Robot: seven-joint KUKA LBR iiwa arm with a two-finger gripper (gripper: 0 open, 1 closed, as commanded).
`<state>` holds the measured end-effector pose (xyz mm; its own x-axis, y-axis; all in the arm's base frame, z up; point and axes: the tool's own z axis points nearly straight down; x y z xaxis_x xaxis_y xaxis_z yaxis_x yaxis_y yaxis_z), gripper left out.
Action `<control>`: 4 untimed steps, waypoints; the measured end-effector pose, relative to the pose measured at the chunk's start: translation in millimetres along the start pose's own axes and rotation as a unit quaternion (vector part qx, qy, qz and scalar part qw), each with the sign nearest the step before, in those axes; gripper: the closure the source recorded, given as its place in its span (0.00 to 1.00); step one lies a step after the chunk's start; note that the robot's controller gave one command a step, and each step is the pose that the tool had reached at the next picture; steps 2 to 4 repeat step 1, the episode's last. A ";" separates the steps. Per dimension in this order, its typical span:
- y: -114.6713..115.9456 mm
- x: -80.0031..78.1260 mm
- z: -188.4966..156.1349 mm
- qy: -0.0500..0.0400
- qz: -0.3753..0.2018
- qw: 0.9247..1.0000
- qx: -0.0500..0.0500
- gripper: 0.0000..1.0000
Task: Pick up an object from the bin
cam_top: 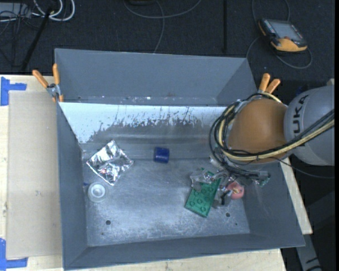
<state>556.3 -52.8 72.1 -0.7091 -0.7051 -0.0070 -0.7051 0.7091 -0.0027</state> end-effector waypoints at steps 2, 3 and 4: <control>-1.0 -2.2 -72.2 0.001 0.001 1.000 0.001 1.00; -1.0 -2.2 -72.2 0.001 0.001 1.000 0.001 1.00; -1.0 -2.2 -72.2 0.001 0.001 1.000 0.001 1.00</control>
Offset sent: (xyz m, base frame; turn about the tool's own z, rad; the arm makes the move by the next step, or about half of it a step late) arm -0.0001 -0.0001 0.0684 0.0000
